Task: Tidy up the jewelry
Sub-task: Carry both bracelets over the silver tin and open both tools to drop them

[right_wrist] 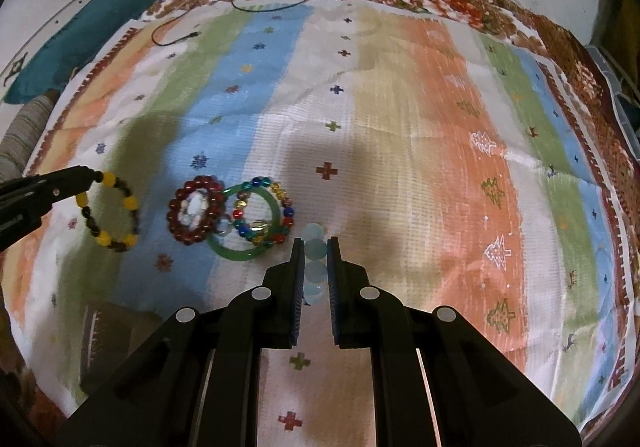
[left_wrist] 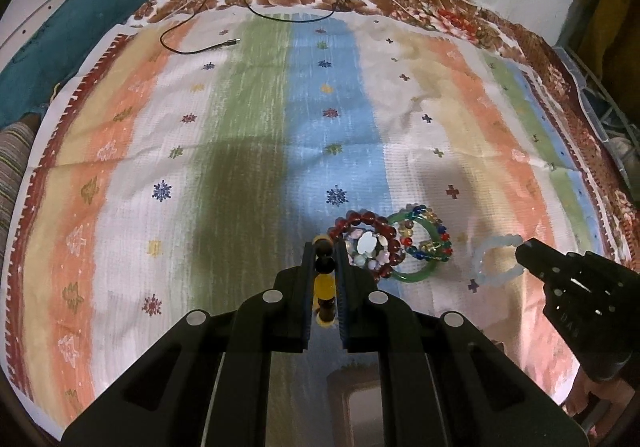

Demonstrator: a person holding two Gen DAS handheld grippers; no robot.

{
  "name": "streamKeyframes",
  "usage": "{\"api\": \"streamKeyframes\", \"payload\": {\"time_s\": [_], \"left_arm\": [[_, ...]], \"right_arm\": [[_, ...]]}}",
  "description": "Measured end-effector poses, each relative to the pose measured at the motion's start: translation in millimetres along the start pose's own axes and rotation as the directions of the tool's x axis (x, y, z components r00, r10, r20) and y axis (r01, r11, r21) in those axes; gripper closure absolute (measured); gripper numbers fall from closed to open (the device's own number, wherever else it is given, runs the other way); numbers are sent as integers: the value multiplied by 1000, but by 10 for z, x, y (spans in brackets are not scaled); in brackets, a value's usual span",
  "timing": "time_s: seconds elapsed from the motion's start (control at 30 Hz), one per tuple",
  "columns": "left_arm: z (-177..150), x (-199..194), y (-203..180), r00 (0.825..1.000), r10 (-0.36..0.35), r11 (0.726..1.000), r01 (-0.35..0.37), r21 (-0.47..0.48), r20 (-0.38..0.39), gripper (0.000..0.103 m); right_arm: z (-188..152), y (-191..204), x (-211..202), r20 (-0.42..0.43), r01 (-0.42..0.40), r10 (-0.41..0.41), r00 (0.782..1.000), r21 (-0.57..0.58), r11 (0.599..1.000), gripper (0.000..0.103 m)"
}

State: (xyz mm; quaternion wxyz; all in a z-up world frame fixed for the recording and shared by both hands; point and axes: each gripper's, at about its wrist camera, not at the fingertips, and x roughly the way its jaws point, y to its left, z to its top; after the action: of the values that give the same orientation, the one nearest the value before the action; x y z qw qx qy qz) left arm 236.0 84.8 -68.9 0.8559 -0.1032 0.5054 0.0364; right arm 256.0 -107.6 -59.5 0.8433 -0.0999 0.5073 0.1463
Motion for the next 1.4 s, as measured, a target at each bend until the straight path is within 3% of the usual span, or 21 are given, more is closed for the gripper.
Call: {"api": "streamKeyframes", "payload": {"time_s": [0.63, 1.0, 1.4], "left_arm": [[-143, -462, -217, 997, -1, 999, -3, 43, 79, 94], [-288, -809, -288, 990, -61, 998, 59, 19, 129, 94], [-548, -1137, -435, 979, -42, 997, 28, 72, 199, 94]], "right_arm": [[-107, 87, -543, 93, -68, 69, 993, -14, 998, 91], [-212, 251, -974, 185, -95, 107, 977, -69, 993, 91], [-437, 388, -1135, 188, -133, 151, 971, -105, 986, 91]]}}
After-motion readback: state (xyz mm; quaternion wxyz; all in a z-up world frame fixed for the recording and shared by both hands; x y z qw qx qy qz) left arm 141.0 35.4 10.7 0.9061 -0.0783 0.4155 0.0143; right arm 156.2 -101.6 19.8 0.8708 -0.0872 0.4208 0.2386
